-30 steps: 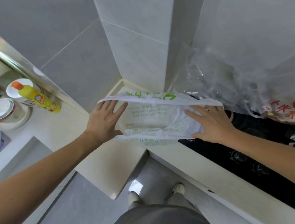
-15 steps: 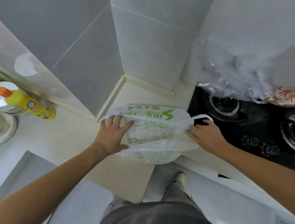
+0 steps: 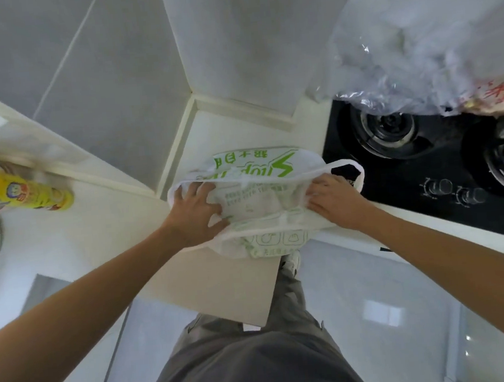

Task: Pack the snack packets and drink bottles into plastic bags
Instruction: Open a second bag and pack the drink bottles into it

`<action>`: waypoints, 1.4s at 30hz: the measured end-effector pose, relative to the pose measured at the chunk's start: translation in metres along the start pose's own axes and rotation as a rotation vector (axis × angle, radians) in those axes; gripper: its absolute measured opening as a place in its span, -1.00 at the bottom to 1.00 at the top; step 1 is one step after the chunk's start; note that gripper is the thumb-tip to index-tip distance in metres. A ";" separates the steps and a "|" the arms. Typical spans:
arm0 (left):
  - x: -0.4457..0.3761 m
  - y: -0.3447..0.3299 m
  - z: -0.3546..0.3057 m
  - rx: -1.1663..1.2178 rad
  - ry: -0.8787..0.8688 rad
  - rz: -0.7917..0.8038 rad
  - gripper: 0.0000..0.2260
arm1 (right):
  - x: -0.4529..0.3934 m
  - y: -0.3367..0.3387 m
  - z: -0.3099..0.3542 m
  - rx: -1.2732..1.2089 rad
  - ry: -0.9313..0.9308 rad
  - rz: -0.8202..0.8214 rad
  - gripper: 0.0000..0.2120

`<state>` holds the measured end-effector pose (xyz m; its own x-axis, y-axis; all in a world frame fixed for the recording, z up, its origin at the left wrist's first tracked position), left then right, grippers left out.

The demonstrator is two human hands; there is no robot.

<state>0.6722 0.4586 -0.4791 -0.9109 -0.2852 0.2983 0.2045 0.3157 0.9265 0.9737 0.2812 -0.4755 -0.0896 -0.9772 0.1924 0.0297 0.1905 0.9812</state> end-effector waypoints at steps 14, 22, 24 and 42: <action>-0.014 0.015 0.001 -0.275 0.203 0.305 -0.25 | -0.010 -0.005 -0.003 0.088 -0.117 0.208 -0.27; -0.024 0.010 0.005 -0.272 0.252 0.459 0.11 | -0.021 -0.001 -0.007 0.131 -0.213 0.367 0.10; -0.032 0.018 0.009 -0.300 0.292 0.434 0.13 | -0.028 0.000 -0.012 0.129 -0.255 0.366 0.16; -0.028 0.014 0.016 -0.236 -0.102 -0.142 -0.76 | -0.034 0.004 -0.024 0.086 0.075 -0.066 -0.70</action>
<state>0.6950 0.4852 -0.4778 -0.9653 -0.2152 0.1480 0.1389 0.0567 0.9887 1.0011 0.3131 -0.4782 -0.0139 -0.9915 0.1295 -0.0600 0.1301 0.9897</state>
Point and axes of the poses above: each hand's wrist, its own x-axis away from the middle knuckle, its own y-axis out of the back of the hand, z = x × y, the point moved 3 cm from there along -x, towards the middle knuckle, and after that the axes turned 11 degrees about -y, right-handed, at the moved point
